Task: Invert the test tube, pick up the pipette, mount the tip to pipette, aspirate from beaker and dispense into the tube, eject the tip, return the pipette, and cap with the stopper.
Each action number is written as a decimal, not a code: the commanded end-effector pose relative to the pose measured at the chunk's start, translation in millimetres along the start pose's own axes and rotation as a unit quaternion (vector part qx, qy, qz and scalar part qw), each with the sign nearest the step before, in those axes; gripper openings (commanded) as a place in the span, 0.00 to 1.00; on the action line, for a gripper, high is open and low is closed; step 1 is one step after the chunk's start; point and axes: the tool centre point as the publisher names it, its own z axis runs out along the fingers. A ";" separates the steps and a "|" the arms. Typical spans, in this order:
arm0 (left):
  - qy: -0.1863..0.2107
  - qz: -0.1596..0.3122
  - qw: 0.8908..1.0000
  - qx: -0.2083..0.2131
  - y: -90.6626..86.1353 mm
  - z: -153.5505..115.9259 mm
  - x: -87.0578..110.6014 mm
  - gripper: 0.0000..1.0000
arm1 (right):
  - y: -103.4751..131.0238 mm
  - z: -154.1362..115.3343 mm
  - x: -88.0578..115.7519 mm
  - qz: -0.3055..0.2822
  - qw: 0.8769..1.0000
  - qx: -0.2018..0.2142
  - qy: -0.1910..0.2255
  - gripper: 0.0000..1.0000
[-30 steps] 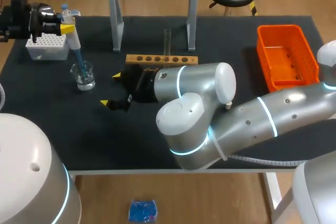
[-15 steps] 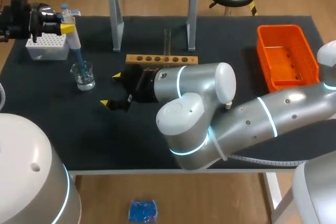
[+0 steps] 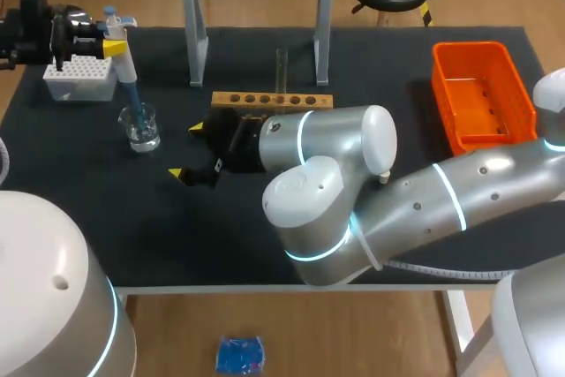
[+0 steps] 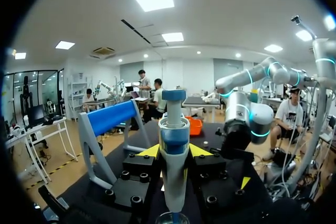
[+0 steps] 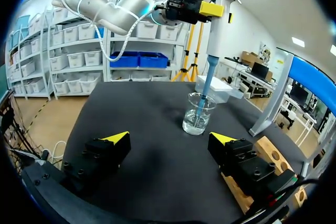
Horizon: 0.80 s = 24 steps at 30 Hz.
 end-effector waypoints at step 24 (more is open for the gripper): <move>0.002 0.000 1.000 0.000 0.2 -0.8 -1.7 0.00 | 34.5 -31.2 -13.9 0.003 0.999 0.016 -0.040 1.00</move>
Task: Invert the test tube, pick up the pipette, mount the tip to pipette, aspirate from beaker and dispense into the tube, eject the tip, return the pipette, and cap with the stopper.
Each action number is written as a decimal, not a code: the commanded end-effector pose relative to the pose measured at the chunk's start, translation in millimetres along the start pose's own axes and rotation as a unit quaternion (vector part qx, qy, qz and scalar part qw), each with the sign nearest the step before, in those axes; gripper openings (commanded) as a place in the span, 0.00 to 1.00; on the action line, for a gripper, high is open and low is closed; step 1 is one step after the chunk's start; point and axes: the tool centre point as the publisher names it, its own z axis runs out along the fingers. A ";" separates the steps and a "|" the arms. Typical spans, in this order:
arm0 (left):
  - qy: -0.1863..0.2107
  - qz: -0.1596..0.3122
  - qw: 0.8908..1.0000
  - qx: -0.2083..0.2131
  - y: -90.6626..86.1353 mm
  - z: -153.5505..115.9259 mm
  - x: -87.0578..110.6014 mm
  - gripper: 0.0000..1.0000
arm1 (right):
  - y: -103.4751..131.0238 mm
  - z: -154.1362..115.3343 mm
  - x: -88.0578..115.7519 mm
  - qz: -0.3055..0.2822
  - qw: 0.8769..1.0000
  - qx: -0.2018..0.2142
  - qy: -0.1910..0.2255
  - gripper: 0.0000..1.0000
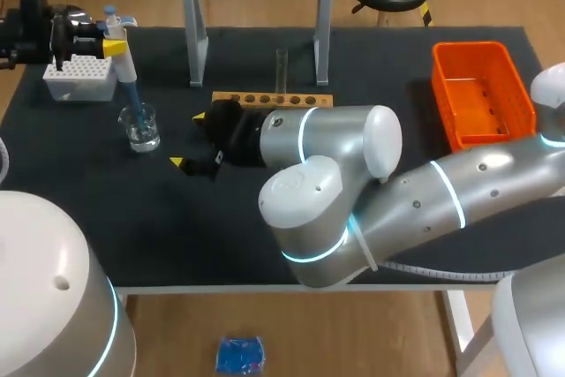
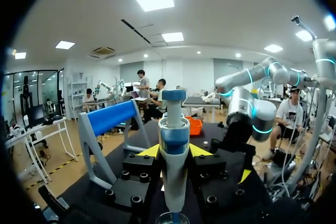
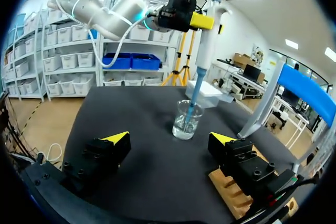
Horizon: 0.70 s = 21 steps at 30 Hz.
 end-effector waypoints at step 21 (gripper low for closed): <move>0.002 0.000 1.000 0.000 0.5 -0.7 -1.5 0.00 | 84.4 -87.9 -29.6 -0.024 1.000 -0.015 -0.001 1.00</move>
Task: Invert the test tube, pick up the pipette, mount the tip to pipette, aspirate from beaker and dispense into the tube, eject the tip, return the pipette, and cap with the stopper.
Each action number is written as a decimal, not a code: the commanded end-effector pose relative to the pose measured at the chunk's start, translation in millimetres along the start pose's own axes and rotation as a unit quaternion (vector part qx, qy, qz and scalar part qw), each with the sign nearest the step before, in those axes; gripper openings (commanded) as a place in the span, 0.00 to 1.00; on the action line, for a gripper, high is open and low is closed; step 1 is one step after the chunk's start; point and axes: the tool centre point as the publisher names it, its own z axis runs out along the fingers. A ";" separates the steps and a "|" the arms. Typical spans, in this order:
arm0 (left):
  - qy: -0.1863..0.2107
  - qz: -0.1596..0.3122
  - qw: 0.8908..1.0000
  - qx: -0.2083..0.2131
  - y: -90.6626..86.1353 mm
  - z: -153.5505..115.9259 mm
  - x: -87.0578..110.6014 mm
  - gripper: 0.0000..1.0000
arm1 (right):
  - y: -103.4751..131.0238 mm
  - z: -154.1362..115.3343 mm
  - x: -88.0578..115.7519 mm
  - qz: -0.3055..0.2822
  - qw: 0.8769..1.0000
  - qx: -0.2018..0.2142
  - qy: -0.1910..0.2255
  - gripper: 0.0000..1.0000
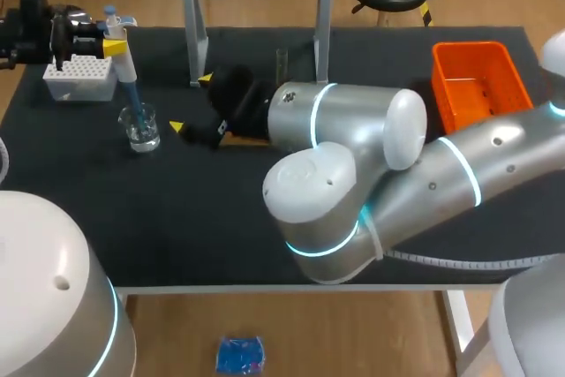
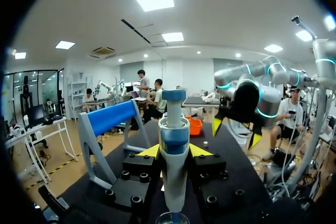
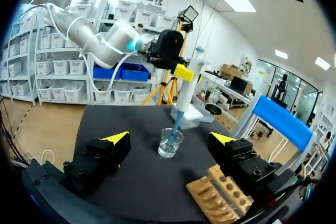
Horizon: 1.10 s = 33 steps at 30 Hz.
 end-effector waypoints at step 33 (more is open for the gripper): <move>0.002 0.000 1.000 0.001 0.5 -0.6 -1.4 0.00 | 114.4 -67.0 -97.4 -0.074 0.967 -0.068 0.235 1.00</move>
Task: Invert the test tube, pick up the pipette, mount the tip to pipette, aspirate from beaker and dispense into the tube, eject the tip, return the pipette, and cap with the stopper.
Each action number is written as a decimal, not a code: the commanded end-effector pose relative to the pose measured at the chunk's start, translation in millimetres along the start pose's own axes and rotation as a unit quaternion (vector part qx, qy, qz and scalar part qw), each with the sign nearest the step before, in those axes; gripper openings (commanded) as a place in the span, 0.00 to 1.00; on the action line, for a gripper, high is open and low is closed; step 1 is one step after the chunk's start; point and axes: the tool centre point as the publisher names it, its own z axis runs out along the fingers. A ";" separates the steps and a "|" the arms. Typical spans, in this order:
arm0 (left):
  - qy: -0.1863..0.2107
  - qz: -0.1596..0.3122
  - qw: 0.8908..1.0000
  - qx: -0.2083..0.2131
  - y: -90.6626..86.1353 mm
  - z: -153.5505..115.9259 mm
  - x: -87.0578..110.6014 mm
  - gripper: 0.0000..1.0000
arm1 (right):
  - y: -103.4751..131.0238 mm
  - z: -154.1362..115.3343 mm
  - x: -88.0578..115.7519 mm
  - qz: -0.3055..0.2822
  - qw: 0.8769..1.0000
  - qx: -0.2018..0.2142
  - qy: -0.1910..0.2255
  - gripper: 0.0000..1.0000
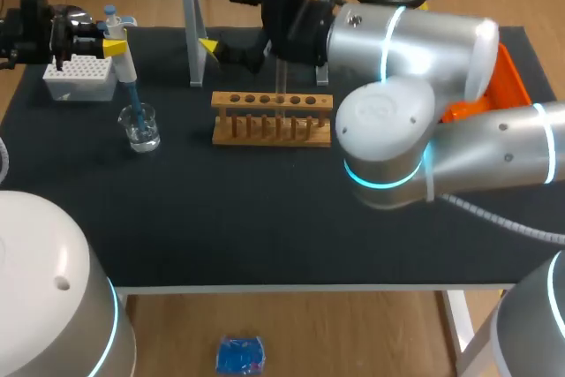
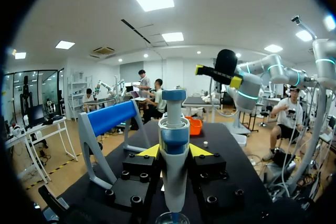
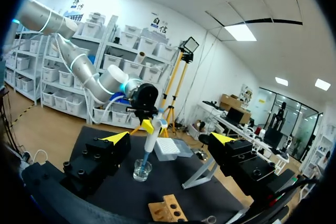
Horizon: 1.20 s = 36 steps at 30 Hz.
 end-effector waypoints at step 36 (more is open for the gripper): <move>0.002 0.000 1.000 0.001 0.5 -0.6 -1.4 0.00 | 29.9 97.4 -26.7 0.032 0.979 0.084 0.183 1.00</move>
